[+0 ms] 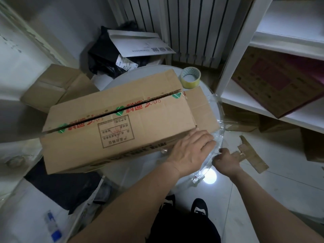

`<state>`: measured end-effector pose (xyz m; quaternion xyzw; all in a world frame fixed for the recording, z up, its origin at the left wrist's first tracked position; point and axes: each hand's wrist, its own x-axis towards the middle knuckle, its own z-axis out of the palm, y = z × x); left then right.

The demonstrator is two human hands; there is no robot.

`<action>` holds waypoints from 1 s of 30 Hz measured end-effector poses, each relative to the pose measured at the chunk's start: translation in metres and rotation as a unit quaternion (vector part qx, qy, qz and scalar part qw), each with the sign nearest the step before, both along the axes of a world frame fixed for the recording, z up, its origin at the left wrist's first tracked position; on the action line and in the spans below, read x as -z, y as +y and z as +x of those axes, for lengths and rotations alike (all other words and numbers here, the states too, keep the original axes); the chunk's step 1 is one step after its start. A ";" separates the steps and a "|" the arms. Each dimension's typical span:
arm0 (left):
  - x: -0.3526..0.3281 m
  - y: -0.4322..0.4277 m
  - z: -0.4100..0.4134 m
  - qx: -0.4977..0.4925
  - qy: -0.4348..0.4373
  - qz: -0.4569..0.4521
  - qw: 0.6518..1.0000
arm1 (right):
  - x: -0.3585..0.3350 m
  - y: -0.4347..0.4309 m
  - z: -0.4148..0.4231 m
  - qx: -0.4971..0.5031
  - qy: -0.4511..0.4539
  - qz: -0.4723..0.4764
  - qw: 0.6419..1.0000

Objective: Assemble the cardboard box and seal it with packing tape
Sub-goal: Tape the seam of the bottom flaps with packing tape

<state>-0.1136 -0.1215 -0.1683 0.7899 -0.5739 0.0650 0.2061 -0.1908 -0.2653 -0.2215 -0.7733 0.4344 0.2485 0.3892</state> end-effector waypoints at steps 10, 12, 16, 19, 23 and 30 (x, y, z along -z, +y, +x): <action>0.004 0.008 -0.009 -0.100 0.215 0.196 0.952 | -0.010 -0.005 0.010 -0.097 0.067 -0.092 0.989; -0.003 0.005 -0.007 -0.112 0.227 0.193 0.948 | -0.016 -0.003 0.014 -0.113 0.060 -0.086 0.988; -0.016 -0.001 -0.002 -0.134 0.246 0.174 0.944 | -0.032 0.003 0.021 -0.095 -0.012 -0.038 0.995; -0.028 0.000 0.004 -0.139 0.265 0.147 0.943 | -0.067 0.000 0.036 -0.042 -0.121 0.005 0.992; -0.059 0.003 0.009 -0.145 0.283 0.060 0.946 | -0.133 -0.006 0.047 0.011 -0.241 0.120 0.963; -0.156 -0.001 0.046 -0.324 0.397 -0.053 0.857 | -0.230 -0.008 0.062 -0.017 -0.347 0.189 0.919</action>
